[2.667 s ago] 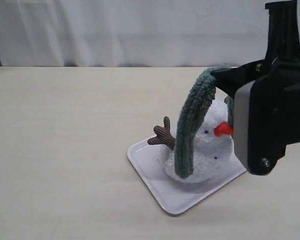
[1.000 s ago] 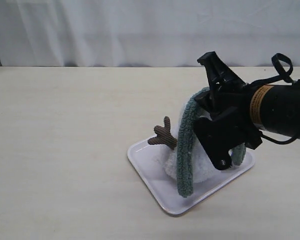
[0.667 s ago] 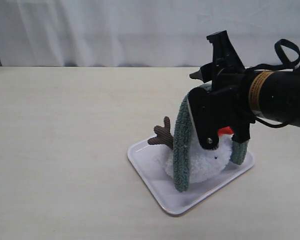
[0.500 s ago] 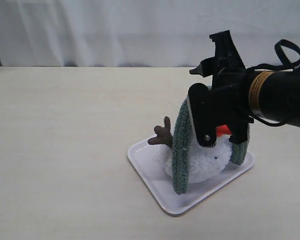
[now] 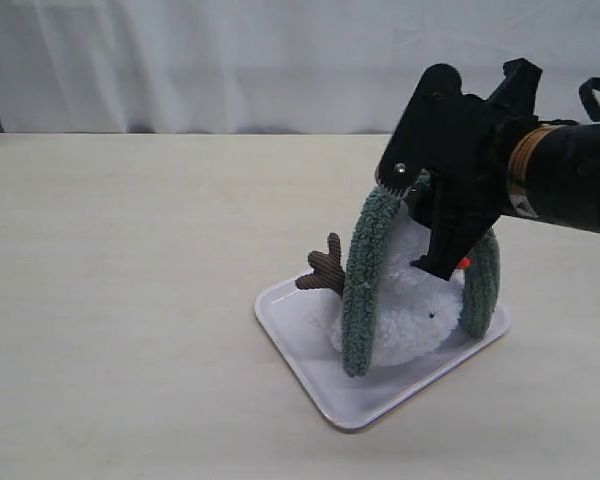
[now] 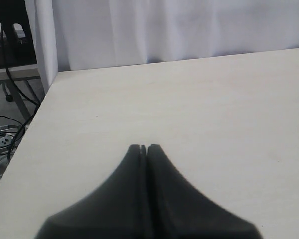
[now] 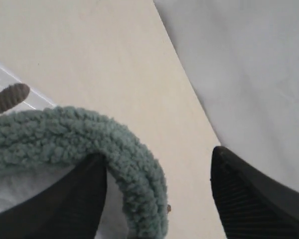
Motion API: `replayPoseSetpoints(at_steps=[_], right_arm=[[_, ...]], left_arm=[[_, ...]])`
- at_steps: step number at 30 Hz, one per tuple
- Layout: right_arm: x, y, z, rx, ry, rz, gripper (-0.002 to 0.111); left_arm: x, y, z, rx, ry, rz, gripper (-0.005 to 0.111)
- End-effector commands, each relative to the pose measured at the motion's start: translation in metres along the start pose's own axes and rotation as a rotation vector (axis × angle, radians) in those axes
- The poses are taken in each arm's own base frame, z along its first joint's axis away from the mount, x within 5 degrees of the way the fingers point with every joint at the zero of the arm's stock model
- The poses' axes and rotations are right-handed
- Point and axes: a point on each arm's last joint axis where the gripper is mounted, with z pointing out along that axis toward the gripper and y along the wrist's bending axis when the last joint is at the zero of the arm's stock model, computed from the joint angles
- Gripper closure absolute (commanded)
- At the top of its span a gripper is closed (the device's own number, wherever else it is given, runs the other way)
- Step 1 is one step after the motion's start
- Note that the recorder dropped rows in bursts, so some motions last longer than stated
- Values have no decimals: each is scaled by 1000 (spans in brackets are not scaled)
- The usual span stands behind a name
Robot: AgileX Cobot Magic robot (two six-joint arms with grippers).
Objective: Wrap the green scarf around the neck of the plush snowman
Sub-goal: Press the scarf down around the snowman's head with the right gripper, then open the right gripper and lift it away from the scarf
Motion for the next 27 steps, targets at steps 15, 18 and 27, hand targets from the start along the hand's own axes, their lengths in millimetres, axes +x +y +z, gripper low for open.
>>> replayPoseSetpoints(at_steps=[15,18,27], right_arm=[[-37,-26,22,-188,287,357,53],[-49,-29,16,-257,241,392,53],[-52,-32,10,-349,418,434,53]], left_arm=[[0,0,0,-5,-12,-5,107],[0,0,0,-5,-12,-5,107],[0,0,0,-5,-12,-5,107]])
